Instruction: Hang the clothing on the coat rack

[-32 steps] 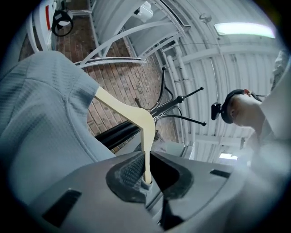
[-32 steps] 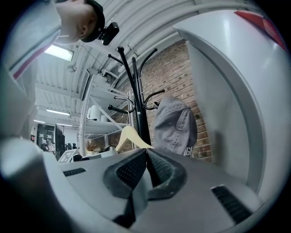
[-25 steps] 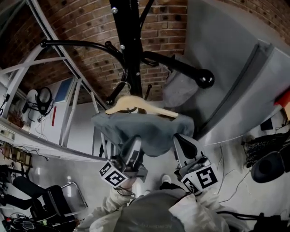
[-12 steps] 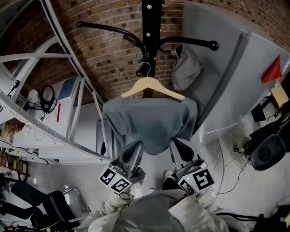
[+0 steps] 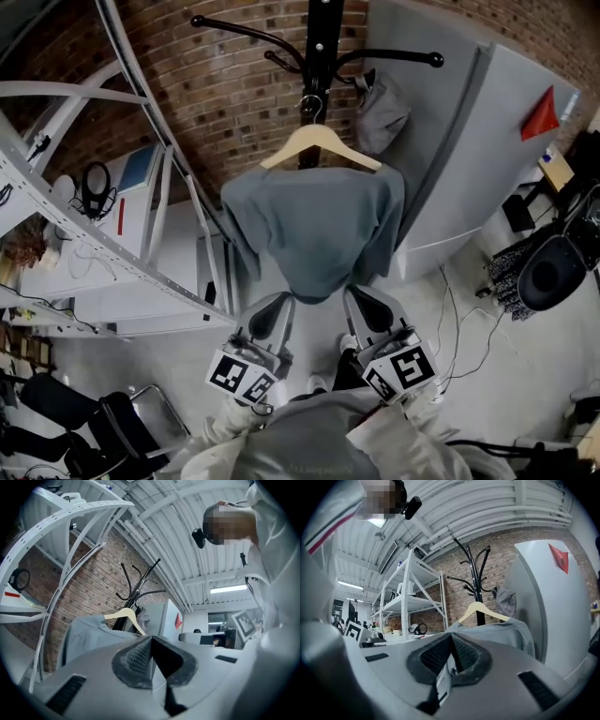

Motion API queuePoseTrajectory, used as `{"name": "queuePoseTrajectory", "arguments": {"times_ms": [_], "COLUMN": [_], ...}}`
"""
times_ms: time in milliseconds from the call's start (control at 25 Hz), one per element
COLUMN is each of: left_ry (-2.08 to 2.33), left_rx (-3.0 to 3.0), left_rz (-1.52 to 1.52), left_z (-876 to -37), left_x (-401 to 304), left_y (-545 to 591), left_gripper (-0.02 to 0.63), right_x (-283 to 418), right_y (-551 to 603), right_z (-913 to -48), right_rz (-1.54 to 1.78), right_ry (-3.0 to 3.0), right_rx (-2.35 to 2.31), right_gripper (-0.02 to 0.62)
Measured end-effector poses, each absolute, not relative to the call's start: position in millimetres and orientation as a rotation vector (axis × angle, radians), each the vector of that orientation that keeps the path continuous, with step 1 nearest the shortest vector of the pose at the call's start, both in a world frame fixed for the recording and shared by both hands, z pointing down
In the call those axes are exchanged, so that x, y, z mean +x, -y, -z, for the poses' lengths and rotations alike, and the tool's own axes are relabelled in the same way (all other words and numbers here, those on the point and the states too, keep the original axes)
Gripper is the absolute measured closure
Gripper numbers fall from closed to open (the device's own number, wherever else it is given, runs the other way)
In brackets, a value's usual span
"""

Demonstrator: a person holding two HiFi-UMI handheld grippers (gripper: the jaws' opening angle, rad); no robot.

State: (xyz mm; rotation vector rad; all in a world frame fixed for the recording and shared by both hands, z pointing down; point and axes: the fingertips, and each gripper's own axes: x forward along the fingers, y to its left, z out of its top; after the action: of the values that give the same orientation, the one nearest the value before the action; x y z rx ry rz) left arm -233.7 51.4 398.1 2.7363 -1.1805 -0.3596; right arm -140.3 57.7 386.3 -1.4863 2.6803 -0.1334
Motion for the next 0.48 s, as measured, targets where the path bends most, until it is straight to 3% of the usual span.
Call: {"name": "queuePoseTrajectory", "arguments": {"times_ms": [480], "left_ry": [1.288], "left_rx": [2.809], "left_rz": [0.222], "left_z": [-405], "left_x": [-220], "left_y": [-88], "left_gripper": [0.597], "right_x": [-146], "right_y": [-93], "right_z": [-402], "right_rz": [0.185], "right_ry": [-2.736], "right_rx": [-1.477], "right_gripper": [0.571]}}
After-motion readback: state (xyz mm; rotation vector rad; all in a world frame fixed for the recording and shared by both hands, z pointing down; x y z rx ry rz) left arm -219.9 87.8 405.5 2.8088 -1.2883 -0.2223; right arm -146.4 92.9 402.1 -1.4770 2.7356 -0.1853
